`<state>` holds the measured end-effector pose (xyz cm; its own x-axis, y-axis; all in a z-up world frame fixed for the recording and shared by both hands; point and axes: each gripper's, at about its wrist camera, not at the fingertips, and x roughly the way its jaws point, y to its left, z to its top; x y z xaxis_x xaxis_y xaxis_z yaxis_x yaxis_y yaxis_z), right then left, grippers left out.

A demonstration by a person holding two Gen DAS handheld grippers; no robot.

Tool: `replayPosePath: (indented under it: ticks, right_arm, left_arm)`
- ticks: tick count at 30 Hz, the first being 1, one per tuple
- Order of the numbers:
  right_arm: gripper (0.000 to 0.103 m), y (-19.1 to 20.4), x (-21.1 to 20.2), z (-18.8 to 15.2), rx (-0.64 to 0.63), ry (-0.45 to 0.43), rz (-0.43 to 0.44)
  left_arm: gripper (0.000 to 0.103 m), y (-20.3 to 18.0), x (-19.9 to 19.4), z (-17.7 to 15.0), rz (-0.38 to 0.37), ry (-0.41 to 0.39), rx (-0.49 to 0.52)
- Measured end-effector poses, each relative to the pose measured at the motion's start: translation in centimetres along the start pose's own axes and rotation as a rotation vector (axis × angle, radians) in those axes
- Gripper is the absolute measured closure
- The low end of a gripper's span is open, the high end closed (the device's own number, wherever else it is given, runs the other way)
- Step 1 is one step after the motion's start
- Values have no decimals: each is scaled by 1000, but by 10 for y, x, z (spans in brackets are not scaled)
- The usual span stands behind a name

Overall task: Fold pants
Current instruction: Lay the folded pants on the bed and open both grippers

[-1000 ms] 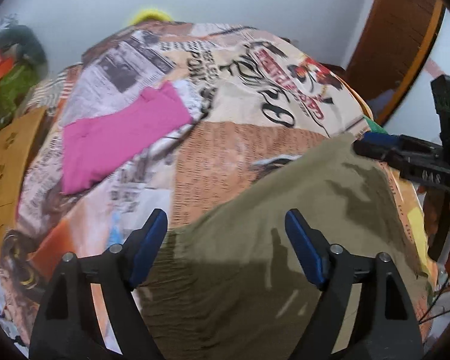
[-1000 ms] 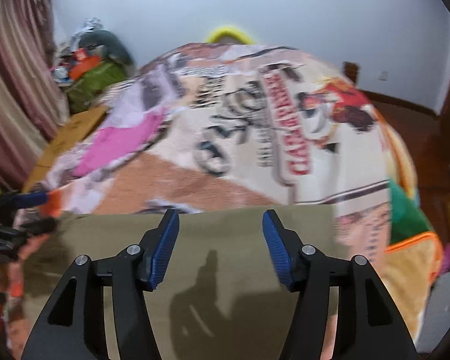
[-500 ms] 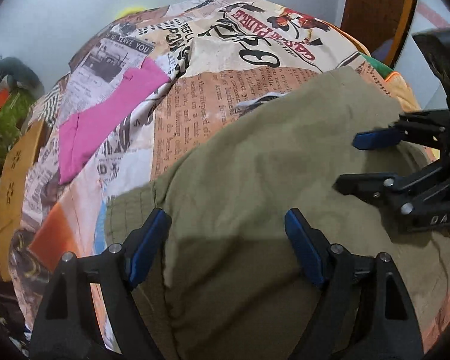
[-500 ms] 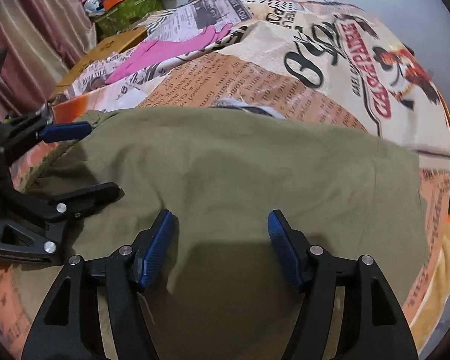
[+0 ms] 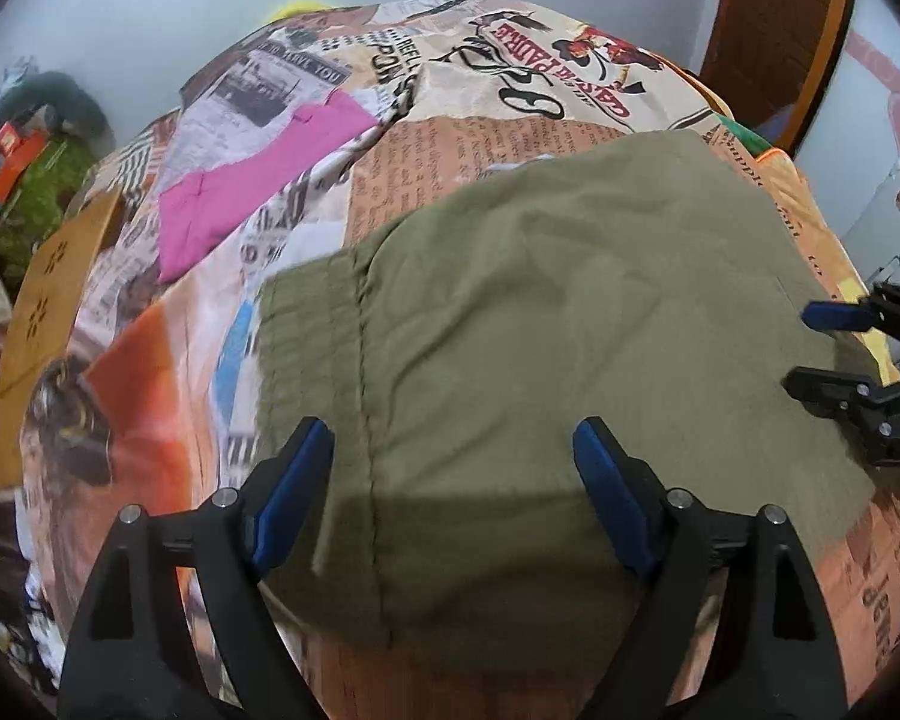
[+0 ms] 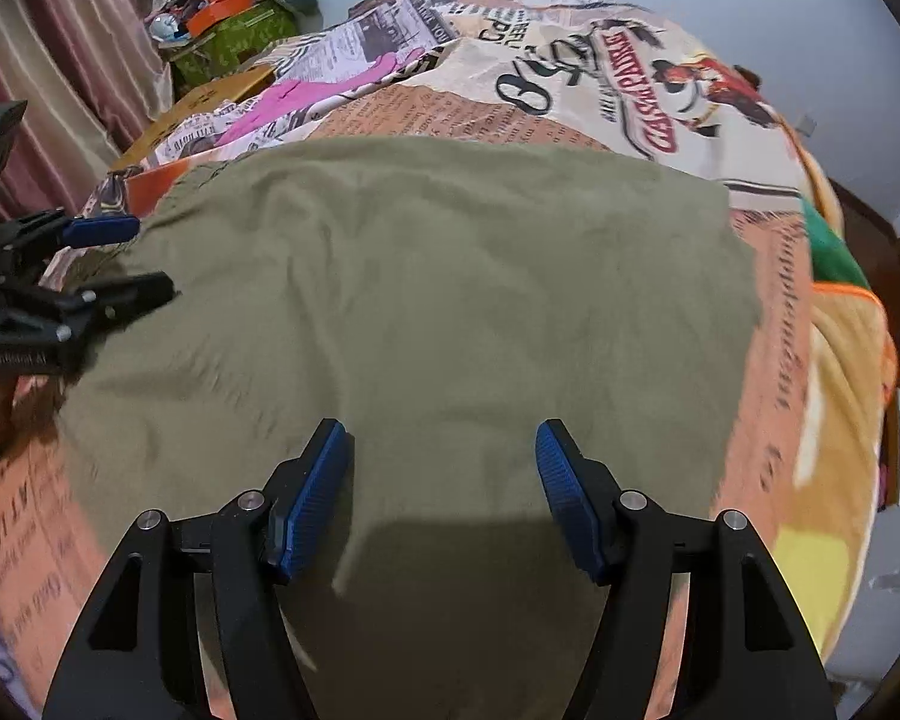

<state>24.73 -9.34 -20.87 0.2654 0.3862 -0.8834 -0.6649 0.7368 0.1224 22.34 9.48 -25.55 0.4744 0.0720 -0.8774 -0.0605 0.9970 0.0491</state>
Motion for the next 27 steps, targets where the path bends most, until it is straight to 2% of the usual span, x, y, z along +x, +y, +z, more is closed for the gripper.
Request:
replayPosePath:
  ticks: [10,15,20,23,27]
  right_arm:
    - [41,-7,-26,-41,127,-30,-13]
    - [41,-8,-30,-46,162,-29,-23]
    - [40,2,-44,-38,131,-43,-50]
    - [40,10,-60,-31,109,-96,-43]
    - [40,22,-78,-18,97,-172,-11]
  left_arm:
    - [16,7,-19,-31,4,-7,-77]
    - [17,7,-27,-32,26,-22,-84]
    - [17,17,-53,-29,34,-63,-98]
    - [17,31,-69,-28,8,-79,-142]
    - [17,49,-79,-33,-88,-67,-234]
